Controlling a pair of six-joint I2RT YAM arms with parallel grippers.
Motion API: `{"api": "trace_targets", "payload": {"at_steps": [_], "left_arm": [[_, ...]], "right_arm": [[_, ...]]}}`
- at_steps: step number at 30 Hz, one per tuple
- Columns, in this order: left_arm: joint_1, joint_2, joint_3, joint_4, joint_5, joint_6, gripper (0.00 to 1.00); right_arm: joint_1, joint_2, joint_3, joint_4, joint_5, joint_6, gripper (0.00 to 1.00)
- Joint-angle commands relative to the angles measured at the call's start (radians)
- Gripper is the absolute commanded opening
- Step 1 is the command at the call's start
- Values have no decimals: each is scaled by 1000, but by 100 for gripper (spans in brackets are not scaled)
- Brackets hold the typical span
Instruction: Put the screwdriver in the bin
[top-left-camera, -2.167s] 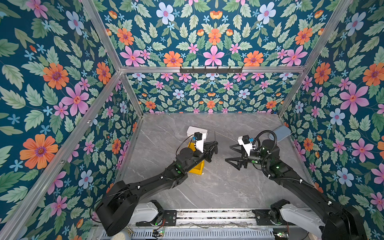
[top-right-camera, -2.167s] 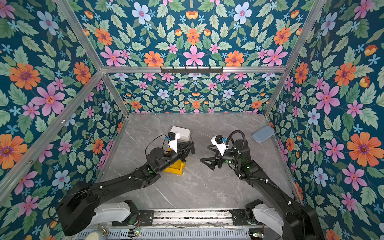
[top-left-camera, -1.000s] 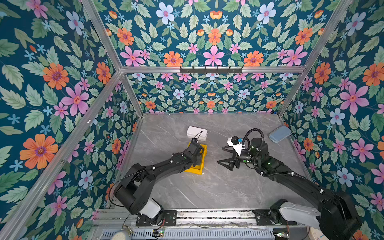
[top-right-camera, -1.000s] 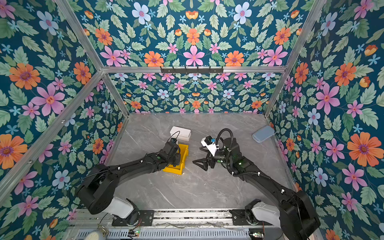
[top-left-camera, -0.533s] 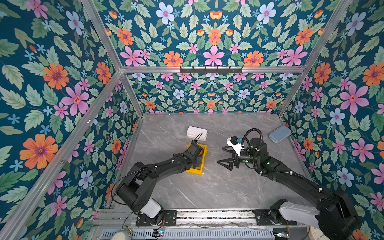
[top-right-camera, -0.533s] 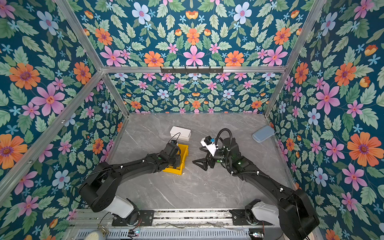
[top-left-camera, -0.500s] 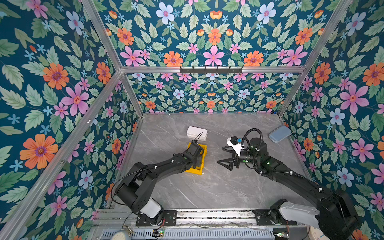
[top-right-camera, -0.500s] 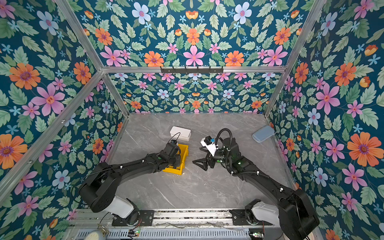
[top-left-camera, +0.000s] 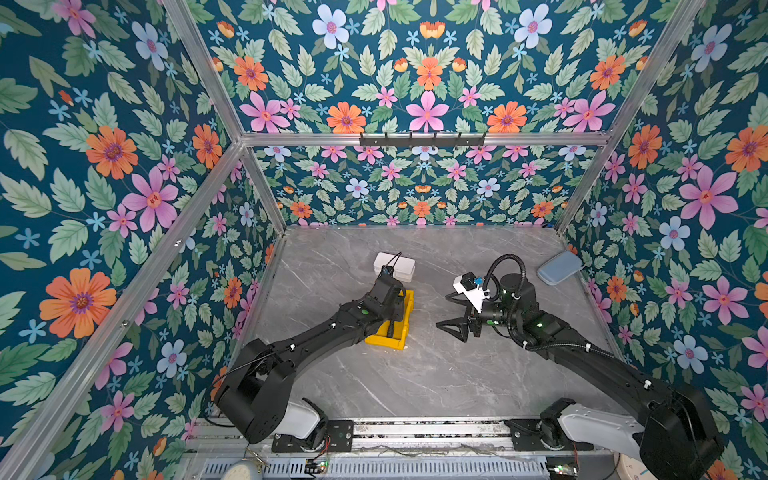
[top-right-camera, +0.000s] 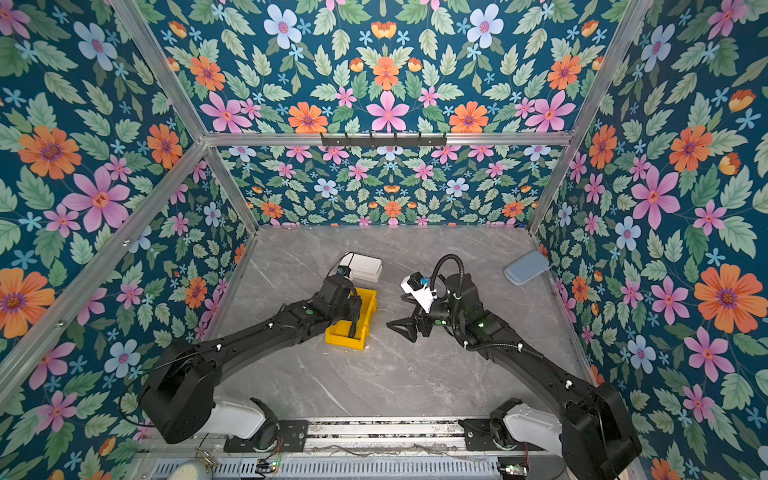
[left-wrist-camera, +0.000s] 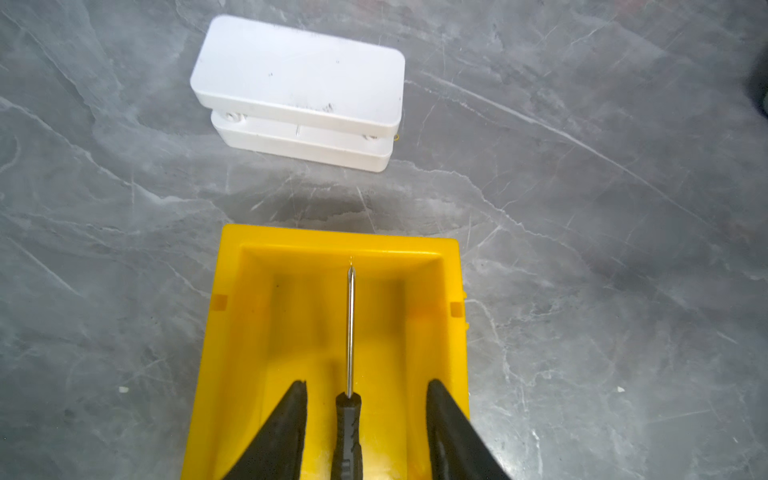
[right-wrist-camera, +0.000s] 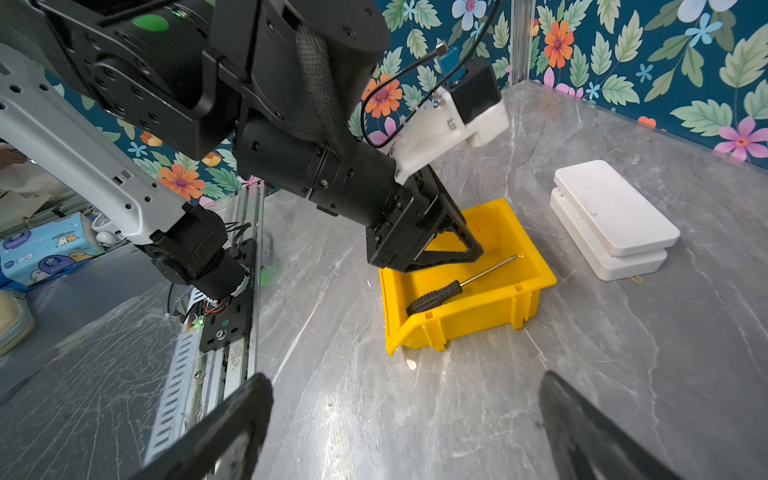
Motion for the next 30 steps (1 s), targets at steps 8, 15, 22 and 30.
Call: {"api": "trace_targets", "payload": {"at_steps": [8,15,22,30], "left_arm": [[1,-153,-56,110,-111,147,63],[14,-231,-133,247,-206,312,89],[112,-319,-294,496,-164,452,100],[335,-323,-457,696,-87,533,100]], "right_arm": [[1,-41,-3,-54,98,-33,99],[-56,-103,-68,7,192,8,99],[-193,-200,-146,28,272,22,99],[-382,-242,-240,62,358,19,99]]}}
